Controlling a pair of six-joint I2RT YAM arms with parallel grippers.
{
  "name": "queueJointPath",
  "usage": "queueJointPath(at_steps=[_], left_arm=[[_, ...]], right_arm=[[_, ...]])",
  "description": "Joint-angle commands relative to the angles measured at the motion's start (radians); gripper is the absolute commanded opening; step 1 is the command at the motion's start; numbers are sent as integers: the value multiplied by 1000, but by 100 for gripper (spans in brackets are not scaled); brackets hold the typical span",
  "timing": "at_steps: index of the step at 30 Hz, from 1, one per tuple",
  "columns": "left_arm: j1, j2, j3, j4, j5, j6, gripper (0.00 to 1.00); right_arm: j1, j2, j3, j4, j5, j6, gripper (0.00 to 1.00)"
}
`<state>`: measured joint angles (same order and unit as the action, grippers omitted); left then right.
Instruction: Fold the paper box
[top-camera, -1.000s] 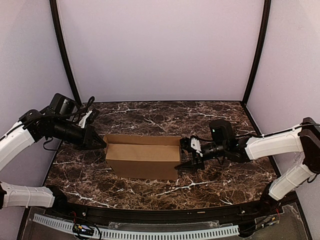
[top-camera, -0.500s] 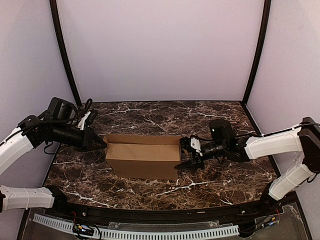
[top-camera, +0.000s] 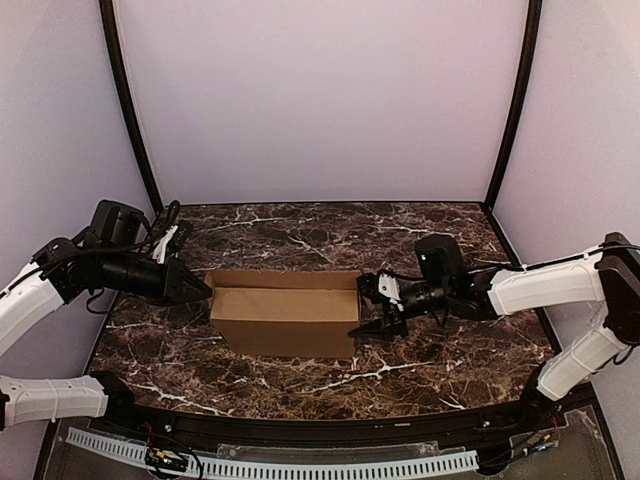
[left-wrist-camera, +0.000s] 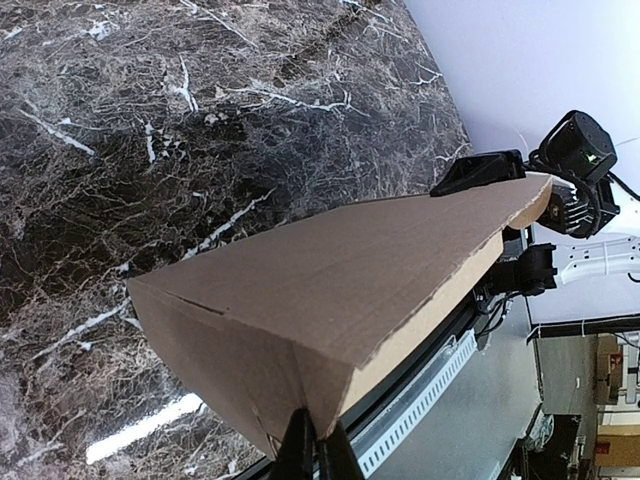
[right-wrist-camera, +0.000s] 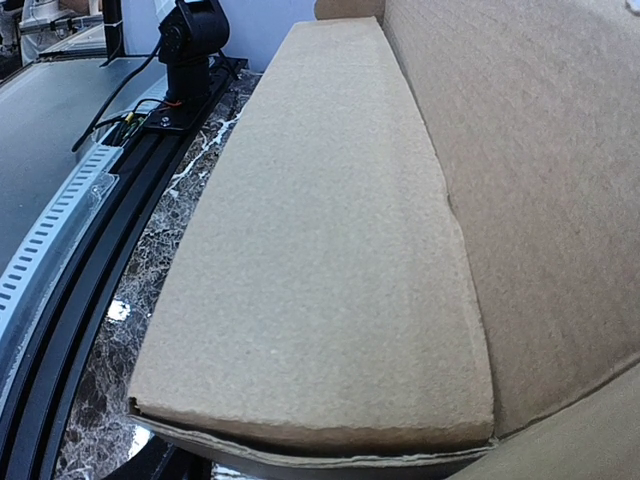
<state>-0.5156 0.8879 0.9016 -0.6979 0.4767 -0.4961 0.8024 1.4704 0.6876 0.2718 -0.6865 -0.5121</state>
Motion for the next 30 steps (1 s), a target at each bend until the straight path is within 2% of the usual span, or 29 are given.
queueJointPath(at_steps=[1, 10, 30], left_arm=[[-17, 9, 8, -4, 78, -35, 1], [-17, 22, 29, 50, 104, -86, 1], [-17, 49, 75, 65, 109, -102, 1]], right_arm=[[-3, 12, -18, -150, 64, 1, 14], [-3, -5, -38, -154, 66, -3, 14], [-2, -9, -43, -154, 61, -4, 14]])
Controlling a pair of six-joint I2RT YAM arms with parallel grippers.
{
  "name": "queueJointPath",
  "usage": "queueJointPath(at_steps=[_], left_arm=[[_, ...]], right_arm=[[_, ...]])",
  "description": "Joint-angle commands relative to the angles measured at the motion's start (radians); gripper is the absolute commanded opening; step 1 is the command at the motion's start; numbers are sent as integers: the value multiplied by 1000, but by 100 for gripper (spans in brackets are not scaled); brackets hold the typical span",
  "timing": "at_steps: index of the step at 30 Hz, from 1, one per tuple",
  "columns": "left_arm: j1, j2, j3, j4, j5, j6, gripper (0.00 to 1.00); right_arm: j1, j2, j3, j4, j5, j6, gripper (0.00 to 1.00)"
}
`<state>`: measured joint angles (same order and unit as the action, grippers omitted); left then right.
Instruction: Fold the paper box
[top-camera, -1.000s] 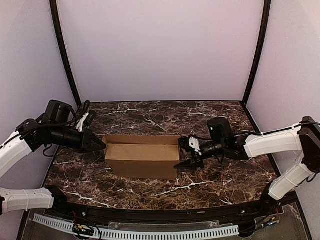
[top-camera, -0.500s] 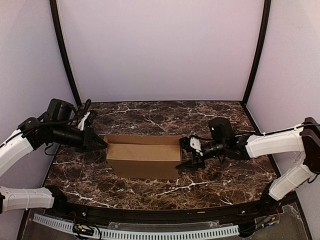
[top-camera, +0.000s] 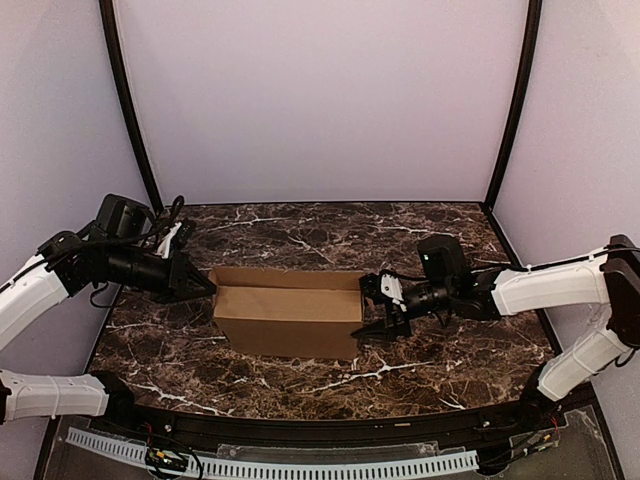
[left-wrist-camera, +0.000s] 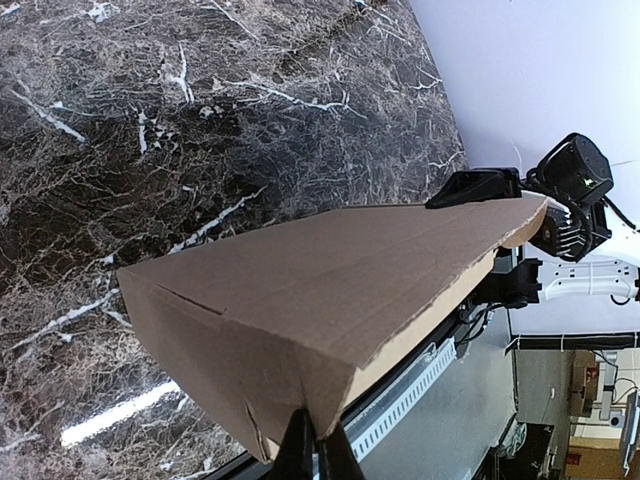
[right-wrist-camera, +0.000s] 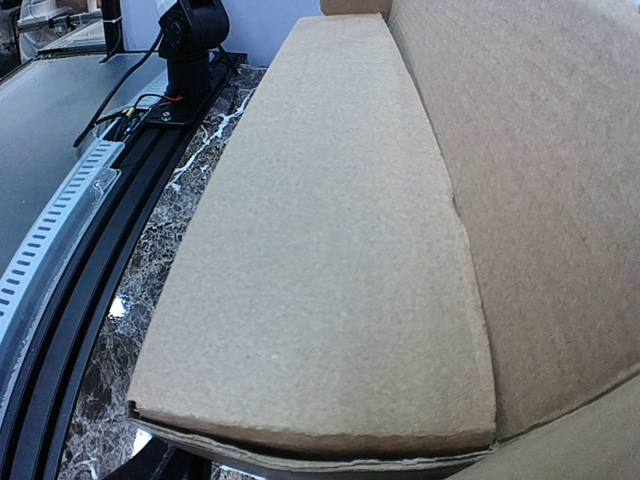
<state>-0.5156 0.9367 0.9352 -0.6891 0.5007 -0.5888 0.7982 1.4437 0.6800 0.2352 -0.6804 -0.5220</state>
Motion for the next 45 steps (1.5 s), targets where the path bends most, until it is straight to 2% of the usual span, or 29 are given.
queueJointPath(at_steps=[1, 10, 20, 27, 34, 45], left_arm=[[-17, 1, 41, 57, 85, -9, 1], [-17, -14, 1, 62, 83, -8, 1], [-17, -122, -175, 84, 65, -39, 1], [-16, -156, -232, 86, 55, -20, 1], [-17, -148, -229, 82, 47, 10, 1], [-17, -134, -240, 67, 36, 32, 1]], right_arm=[[1, 17, -36, -117, 54, 6, 14], [1, 17, -33, -120, 54, 7, 14], [2, 25, -20, -123, 71, 27, 17], [1, 30, 7, -123, 103, 64, 34], [1, 11, 15, -121, 132, 97, 56], [-3, -26, -16, -59, 169, 139, 73]])
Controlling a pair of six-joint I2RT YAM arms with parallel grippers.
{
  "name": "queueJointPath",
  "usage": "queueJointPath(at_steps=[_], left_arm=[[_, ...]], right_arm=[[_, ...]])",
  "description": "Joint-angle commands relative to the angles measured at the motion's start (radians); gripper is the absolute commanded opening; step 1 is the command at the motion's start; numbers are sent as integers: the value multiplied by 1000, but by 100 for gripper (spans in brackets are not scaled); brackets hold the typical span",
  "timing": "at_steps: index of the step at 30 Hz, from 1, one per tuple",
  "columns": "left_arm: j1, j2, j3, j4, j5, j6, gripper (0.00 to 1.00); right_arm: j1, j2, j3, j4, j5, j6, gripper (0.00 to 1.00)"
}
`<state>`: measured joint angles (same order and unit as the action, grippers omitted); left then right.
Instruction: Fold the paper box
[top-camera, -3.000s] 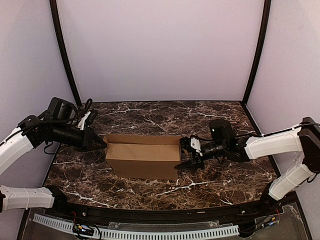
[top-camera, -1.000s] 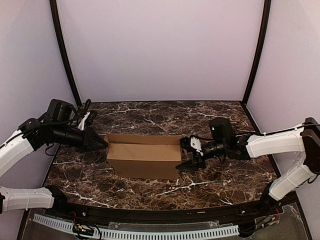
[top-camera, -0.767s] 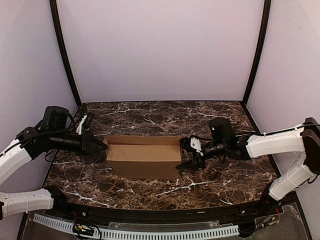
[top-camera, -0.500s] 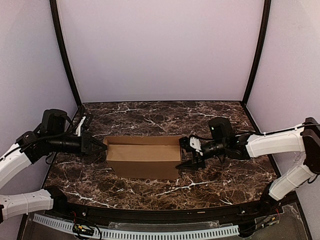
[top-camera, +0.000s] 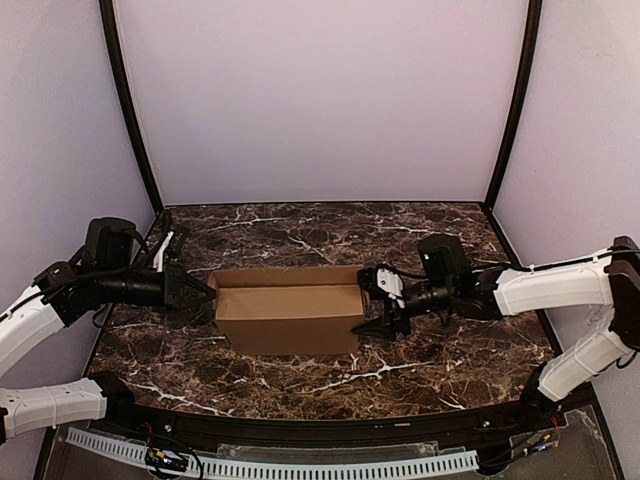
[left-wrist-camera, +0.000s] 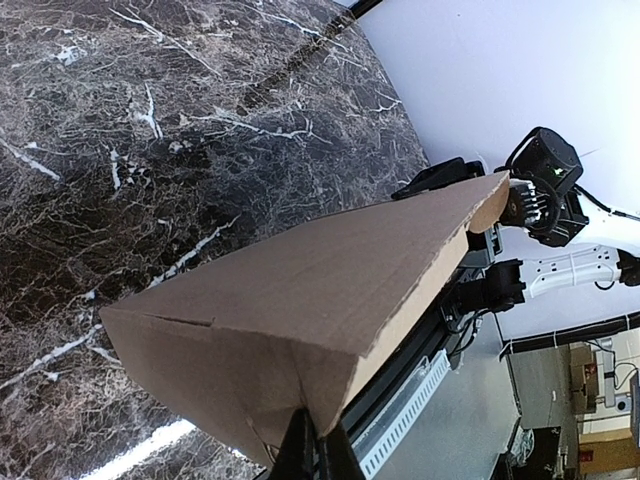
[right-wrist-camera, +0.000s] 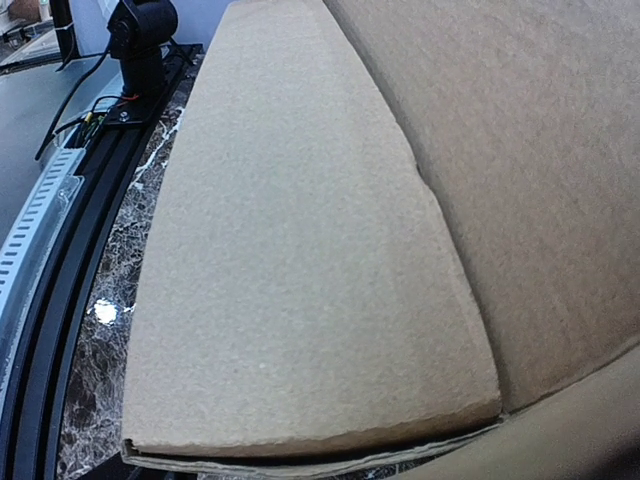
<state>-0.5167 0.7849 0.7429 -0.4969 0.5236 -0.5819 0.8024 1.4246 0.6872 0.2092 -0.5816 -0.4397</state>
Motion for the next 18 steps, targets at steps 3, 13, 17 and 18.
queueJointPath(at_steps=[3, 13, 17, 18], left_arm=[[-16, 11, -51, -131, 4, 28, 1], [-16, 25, -55, -137, -16, 43, 1], [-16, 20, -70, -137, -24, 44, 1], [-16, 18, -72, -137, -25, 44, 1]], right_arm=[[-11, -13, -19, -31, 76, 63, 75], [-20, -47, -18, -29, 85, 97, 77], [-20, -52, -19, -30, 86, 106, 78], [-20, -53, -17, -31, 85, 108, 78]])
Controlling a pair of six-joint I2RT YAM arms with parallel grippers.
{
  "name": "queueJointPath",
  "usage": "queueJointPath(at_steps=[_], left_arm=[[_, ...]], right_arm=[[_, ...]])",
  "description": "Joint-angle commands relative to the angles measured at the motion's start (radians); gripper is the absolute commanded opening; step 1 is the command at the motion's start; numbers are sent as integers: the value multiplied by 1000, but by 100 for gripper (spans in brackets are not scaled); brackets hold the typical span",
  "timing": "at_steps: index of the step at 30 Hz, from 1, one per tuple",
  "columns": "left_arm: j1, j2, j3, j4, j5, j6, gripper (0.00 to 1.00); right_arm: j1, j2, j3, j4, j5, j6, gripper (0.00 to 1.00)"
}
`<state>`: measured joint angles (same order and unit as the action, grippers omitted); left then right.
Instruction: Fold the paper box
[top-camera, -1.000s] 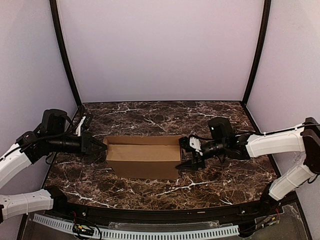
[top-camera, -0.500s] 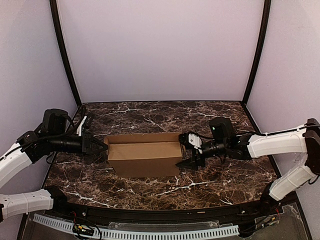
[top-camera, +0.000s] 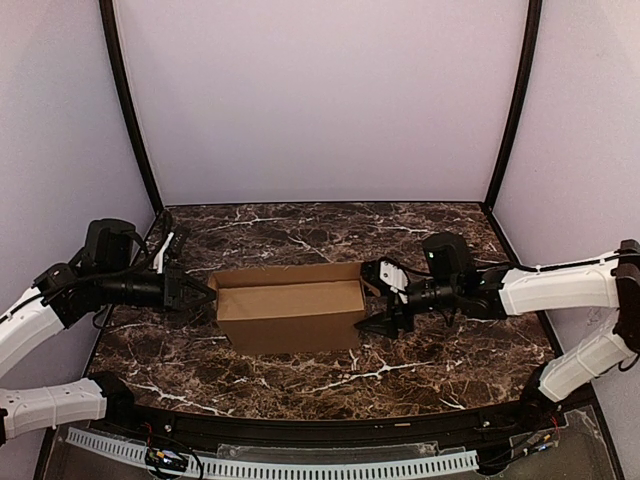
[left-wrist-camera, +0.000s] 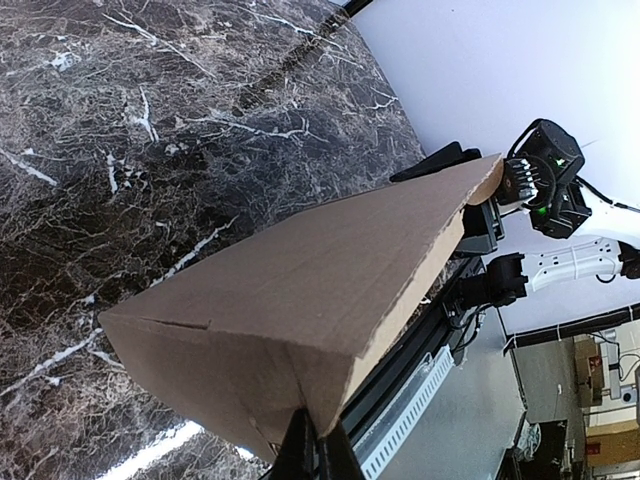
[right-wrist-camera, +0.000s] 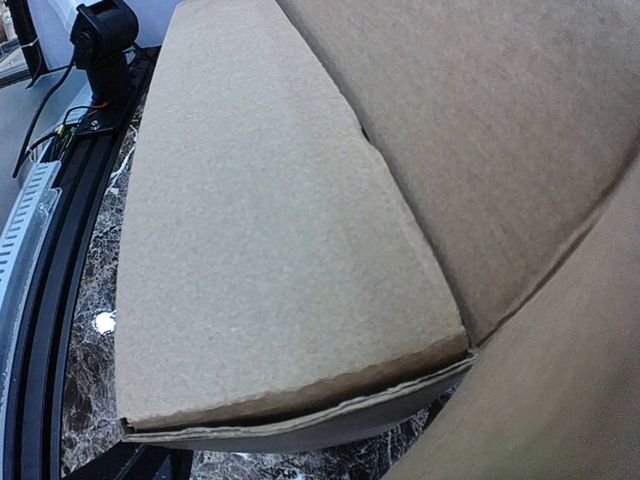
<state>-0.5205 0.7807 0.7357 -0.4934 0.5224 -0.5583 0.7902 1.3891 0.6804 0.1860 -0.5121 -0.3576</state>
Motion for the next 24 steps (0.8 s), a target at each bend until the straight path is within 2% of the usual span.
queueJointPath(at_steps=[1, 13, 24], left_arm=[[-12, 21, -66, -140, -25, 21, 1], [-12, 51, -16, -158, -30, 51, 1], [-12, 79, 6, -165, -44, 60, 1]], right_arm=[[-8, -19, -9, -7, 17, 27, 78], [-8, -91, -9, -31, 38, 32, 81], [-8, -237, -29, -96, 67, 60, 83]])
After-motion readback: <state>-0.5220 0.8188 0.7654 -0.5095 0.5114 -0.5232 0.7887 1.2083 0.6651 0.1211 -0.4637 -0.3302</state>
